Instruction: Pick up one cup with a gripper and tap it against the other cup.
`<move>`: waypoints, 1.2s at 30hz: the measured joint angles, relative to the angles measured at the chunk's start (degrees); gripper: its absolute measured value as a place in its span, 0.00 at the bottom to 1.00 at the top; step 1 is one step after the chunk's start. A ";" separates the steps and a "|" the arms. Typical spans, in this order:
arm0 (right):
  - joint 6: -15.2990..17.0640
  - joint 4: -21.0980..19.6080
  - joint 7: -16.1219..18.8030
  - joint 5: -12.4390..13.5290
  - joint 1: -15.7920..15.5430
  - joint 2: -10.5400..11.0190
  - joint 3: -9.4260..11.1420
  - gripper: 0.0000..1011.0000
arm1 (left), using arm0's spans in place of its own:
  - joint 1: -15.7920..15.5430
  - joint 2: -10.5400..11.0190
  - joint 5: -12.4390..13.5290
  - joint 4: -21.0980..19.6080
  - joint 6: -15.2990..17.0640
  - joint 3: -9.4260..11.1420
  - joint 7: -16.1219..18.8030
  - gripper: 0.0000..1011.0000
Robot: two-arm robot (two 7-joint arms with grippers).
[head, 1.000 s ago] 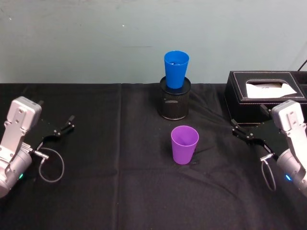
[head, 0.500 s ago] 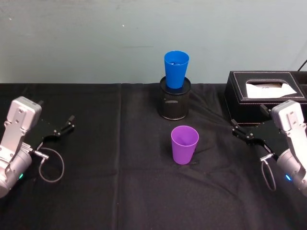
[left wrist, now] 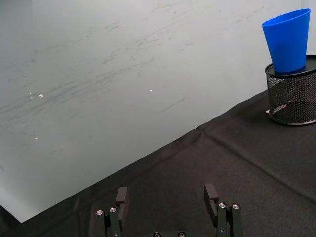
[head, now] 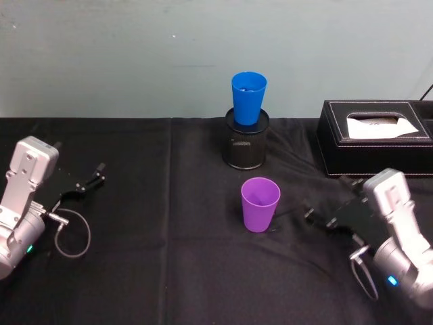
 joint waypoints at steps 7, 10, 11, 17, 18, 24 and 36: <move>-0.72 -1.45 3.15 -1.08 -1.64 -1.93 -2.32 0.99 | 0.00 0.00 0.01 0.00 0.00 -0.01 0.00 0.99; -1.04 -1.60 3.83 -1.80 -1.50 -3.11 -3.04 0.99 | 0.00 0.00 0.00 0.00 0.00 -0.01 0.00 0.99; -1.06 -1.60 3.96 -1.94 -1.39 -3.48 -3.16 0.99 | 0.00 0.00 0.00 0.00 0.00 0.00 0.00 0.99; -1.36 0.52 4.56 -2.53 0.33 -6.76 -3.34 0.99 | 0.00 0.00 0.00 0.00 0.00 -0.01 0.00 0.99; -1.36 1.48 4.92 -2.01 0.87 -7.69 -3.12 0.99 | 0.00 0.00 0.00 0.00 0.00 0.00 0.00 0.99; -0.88 5.50 7.89 1.48 3.12 -11.11 -2.08 0.99 | 0.00 0.00 0.00 0.00 0.00 -0.01 0.00 0.99; -0.55 9.18 11.34 3.64 5.05 -15.22 -0.86 0.99 | 0.00 0.00 0.00 0.00 0.00 0.00 0.00 0.99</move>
